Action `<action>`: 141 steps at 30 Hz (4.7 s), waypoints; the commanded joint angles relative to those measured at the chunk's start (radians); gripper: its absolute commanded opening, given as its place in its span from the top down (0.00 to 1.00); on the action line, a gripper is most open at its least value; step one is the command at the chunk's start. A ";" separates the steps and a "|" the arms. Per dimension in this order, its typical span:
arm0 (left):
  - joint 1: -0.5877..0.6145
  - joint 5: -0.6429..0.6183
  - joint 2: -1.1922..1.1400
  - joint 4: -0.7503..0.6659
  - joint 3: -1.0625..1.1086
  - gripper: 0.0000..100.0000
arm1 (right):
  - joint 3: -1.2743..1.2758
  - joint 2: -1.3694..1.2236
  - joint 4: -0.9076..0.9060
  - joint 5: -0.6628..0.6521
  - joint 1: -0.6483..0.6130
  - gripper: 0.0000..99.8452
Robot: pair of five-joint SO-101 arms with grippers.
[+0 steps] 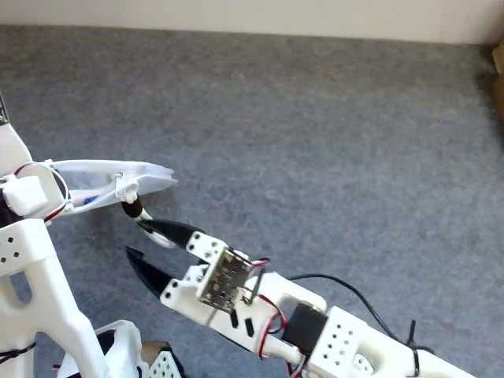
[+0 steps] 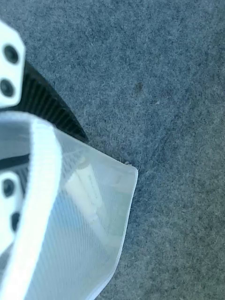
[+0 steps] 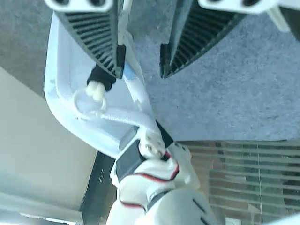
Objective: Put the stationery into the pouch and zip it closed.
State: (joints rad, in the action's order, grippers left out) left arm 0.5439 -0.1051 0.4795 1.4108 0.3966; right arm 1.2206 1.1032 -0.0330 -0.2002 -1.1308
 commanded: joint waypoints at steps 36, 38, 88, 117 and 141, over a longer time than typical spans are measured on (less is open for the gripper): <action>-0.021 -0.009 -0.038 -0.014 0.058 0.99 | -0.219 -0.360 0.127 0.215 0.077 0.88; -0.021 -0.009 -0.038 -0.014 0.058 0.99 | -0.234 -0.369 0.127 0.215 0.079 0.88; -0.021 -0.009 -0.038 -0.014 0.058 0.99 | -0.312 -0.343 0.128 0.215 0.119 0.97; -0.016 -0.009 -0.038 -0.014 0.058 0.99 | -0.323 -0.509 0.127 0.213 0.125 1.00; -0.018 -0.009 -0.038 -0.014 0.058 0.99 | -0.168 -0.308 0.117 0.052 0.125 1.00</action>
State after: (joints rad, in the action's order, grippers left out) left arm 0.5485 -0.1082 0.4795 1.4108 0.3966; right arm 1.0334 0.6659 0.0775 -0.1297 -1.0142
